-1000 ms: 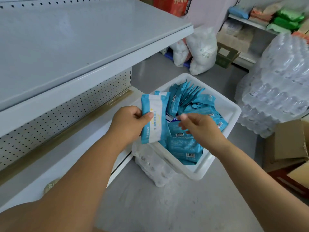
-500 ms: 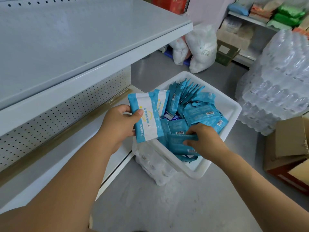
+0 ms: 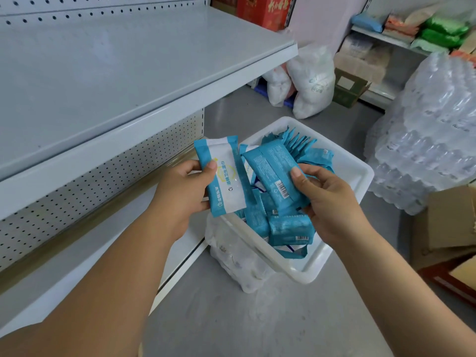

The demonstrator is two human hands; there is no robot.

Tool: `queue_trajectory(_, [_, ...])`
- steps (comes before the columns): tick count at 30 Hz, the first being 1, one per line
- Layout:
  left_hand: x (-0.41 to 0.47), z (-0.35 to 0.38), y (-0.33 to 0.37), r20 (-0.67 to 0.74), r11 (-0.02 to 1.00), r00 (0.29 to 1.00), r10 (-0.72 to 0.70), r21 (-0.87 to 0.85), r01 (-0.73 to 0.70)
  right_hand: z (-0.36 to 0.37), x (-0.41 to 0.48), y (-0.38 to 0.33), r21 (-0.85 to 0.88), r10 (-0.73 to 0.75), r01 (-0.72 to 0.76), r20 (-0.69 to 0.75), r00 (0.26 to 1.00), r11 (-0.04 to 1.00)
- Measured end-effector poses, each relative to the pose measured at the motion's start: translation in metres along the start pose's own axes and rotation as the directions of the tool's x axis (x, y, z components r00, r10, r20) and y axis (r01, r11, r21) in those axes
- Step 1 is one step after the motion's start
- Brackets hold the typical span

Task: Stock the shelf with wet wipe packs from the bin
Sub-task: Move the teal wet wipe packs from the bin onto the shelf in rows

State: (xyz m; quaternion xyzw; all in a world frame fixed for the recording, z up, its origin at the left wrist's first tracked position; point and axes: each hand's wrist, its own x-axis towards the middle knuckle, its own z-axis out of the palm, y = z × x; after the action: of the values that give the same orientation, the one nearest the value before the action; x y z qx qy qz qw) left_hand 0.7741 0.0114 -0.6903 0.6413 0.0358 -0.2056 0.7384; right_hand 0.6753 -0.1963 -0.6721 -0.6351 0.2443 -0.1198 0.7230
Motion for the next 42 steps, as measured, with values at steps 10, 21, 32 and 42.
queue_trajectory(10, [-0.005, 0.006, 0.001, 0.063, 0.995, 0.996, -0.059, -0.077, 0.064, 0.033, -0.019, 0.011, -0.289, -0.429, 0.384, -0.111, 0.896, 0.877])
queue_trajectory(21, [-0.008, 0.002, 0.012, 0.199, 0.98, 0.979, -0.053, -0.176, 0.089, 0.054, -0.028, 0.028, -0.544, -0.507, 0.547, 0.24, 0.828, 0.636])
queue_trajectory(32, [-0.007, 0.002, 0.011, 0.138, 0.99, 0.99, -0.015, -0.138, 0.034, 0.041, -0.017, 0.014, -0.383, -0.434, 0.423, 0.063, 0.899, 0.821])
queue_trajectory(42, [-0.011, 0.003, 0.015, 0.107, 0.996, 0.994, -0.008, -0.089, 0.017, 0.035, -0.01, 0.012, -0.165, -0.173, 0.192, 0.127, 0.977, 0.967])
